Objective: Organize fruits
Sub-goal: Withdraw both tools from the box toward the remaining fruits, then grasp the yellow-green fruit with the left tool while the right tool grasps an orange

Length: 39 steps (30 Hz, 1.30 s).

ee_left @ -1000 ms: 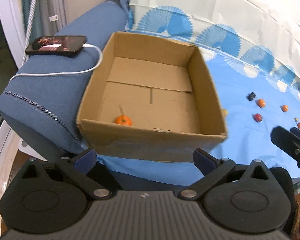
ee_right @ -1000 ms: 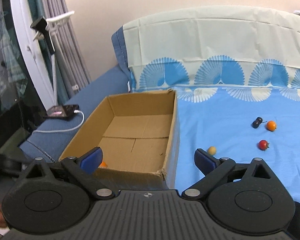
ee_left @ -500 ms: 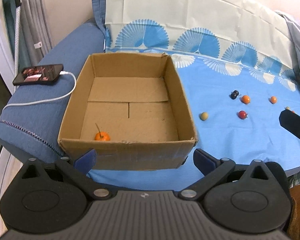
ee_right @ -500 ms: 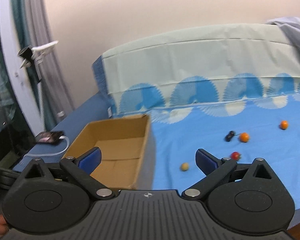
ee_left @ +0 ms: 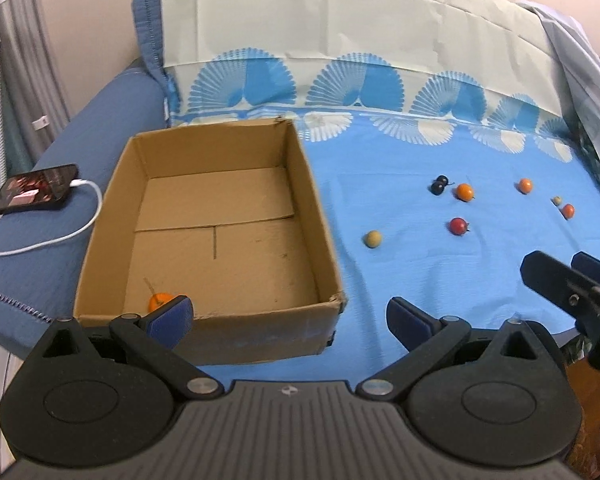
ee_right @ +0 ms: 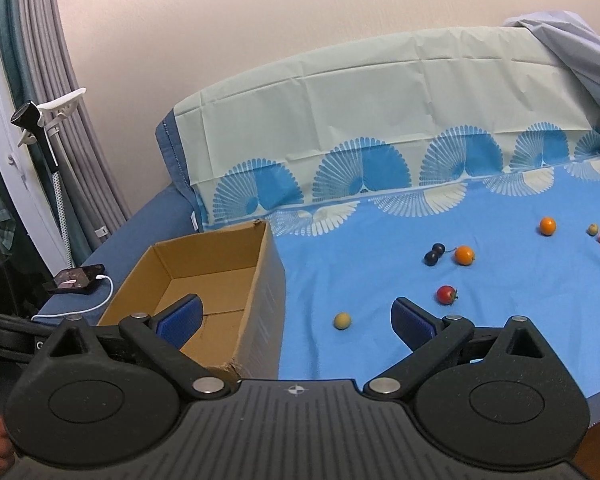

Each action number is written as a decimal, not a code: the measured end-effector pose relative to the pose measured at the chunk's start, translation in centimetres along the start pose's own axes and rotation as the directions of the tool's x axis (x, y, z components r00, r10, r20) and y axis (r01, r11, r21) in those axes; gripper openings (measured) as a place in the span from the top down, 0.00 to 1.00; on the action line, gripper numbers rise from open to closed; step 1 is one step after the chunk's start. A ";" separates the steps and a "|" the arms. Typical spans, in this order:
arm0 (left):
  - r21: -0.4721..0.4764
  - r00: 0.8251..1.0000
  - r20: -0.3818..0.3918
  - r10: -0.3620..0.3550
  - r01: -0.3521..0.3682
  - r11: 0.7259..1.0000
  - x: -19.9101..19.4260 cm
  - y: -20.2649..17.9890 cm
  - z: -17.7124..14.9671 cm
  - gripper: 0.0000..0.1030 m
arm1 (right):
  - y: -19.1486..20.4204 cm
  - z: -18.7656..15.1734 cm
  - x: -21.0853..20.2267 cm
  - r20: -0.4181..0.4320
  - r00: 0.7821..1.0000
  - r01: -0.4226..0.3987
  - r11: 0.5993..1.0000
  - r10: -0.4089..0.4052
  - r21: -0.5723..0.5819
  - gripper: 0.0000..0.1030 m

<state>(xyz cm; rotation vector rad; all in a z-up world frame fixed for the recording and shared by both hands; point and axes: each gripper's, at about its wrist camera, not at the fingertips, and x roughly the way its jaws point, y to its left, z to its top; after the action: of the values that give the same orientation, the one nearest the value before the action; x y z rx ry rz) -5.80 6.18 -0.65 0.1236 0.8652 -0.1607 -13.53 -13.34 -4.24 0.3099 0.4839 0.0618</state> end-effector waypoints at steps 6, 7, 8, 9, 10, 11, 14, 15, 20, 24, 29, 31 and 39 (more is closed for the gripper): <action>-0.004 0.999 -0.033 -0.032 0.032 0.999 2.5 -1.6 1.2 0.00 | -2.4 0.0 0.6 0.004 0.997 0.074 0.997 -0.074 -0.005 0.03; 0.001 0.999 -0.037 -0.033 0.033 0.999 3.0 -2.1 1.4 0.00 | -3.0 0.0 0.7 0.006 0.996 0.091 0.996 -0.091 -0.006 0.03; 0.006 0.999 -0.043 -0.034 0.034 0.999 3.6 -2.6 1.5 0.00 | -3.6 -0.1 0.8 0.007 0.994 0.113 0.994 -0.113 -0.007 0.03; 0.012 0.998 -0.051 -0.034 0.035 0.999 4.4 -3.2 1.7 0.00 | -4.3 -0.2 1.0 0.006 0.992 0.129 0.992 -0.129 -0.006 0.03; 0.018 0.997 -0.062 -0.037 0.039 0.999 5.2 -3.9 2.0 0.00 | -5.0 -0.2 1.2 0.003 0.989 0.147 0.989 -0.147 -0.004 0.03; 0.023 0.997 -0.072 -0.040 0.042 0.999 6.0 -4.5 2.2 0.00 | -5.7 -0.3 1.5 0.000 0.987 0.161 0.987 -0.161 -0.002 0.03; 0.022 0.995 -0.091 -0.049 0.051 0.998 8.3 -6.3 2.7 0.00 | -8.0 -0.3 2.6 -0.013 0.977 0.212 0.977 -0.212 0.006 0.03; 0.019 0.994 -0.091 -0.056 0.058 0.998 9.0 -6.9 2.8 0.00 | -8.9 -0.3 3.1 -0.017 0.973 0.230 0.973 -0.230 0.013 0.03; 0.014 0.991 -0.113 -0.074 0.076 0.997 12.7 -9.8 3.9 0.00 | -13.1 0.2 5.2 -0.026 0.954 0.299 0.953 -0.298 0.048 0.03; 0.025 0.989 -0.137 -0.052 0.056 0.998 16.1 -11.9 4.8 0.00 | -16.1 0.8 7.2 -0.032 0.939 0.343 0.938 -0.342 0.047 0.03; 0.007 0.985 -0.169 -0.026 0.027 1.000 20.5 -13.3 6.0 0.00 | -21.4 2.0 9.7 -0.009 0.901 0.433 0.899 -0.434 0.063 0.03; 0.007 0.984 -0.180 -0.014 0.015 1.000 22.4 -13.7 6.3 0.00 | -25.1 2.7 10.8 -0.009 0.873 0.486 0.870 -0.487 0.088 0.03; -0.017 0.972 -0.232 0.043 -0.048 0.999 29.9 -14.4 6.6 0.00 | -43.5 4.7 17.4 -0.097 0.721 0.682 0.678 -0.686 0.273 0.03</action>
<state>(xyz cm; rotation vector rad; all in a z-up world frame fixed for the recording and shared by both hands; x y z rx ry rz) 15.43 -11.75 -19.88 0.1434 1.0955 -0.0946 3.42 -53.74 -21.44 0.4002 0.5722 -0.7659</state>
